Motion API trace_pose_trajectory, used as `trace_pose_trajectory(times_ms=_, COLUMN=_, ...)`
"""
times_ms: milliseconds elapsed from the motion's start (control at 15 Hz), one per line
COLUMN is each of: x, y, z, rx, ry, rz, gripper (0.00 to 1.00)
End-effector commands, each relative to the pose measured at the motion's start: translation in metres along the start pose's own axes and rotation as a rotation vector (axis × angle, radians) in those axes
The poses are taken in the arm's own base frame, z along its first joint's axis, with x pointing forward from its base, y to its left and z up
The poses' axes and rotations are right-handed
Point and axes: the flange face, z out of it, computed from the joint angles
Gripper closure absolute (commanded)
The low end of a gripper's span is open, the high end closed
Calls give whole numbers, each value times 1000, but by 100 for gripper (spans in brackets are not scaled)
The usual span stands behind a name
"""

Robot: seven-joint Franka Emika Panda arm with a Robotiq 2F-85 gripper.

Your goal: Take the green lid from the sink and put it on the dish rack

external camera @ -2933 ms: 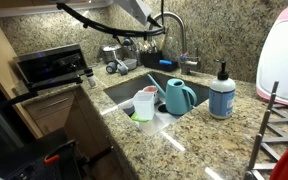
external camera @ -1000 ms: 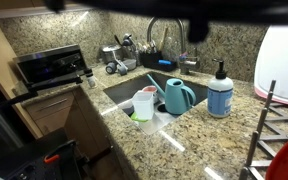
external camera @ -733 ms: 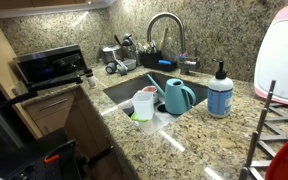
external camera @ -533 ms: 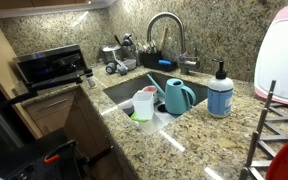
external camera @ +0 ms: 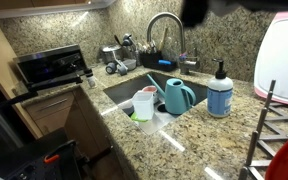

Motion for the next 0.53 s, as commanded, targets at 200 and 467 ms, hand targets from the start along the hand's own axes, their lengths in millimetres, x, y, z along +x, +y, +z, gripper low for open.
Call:
trace_pose_trajectory(times_ms=200, x=-29, y=-6, z=-2, rx=27, ry=-39, rz=2, gripper=98)
trace_pose_trajectory(times_ms=467, x=-41, y=10, z=-5, rx=-18, ry=-71, rz=7, gripper=98)
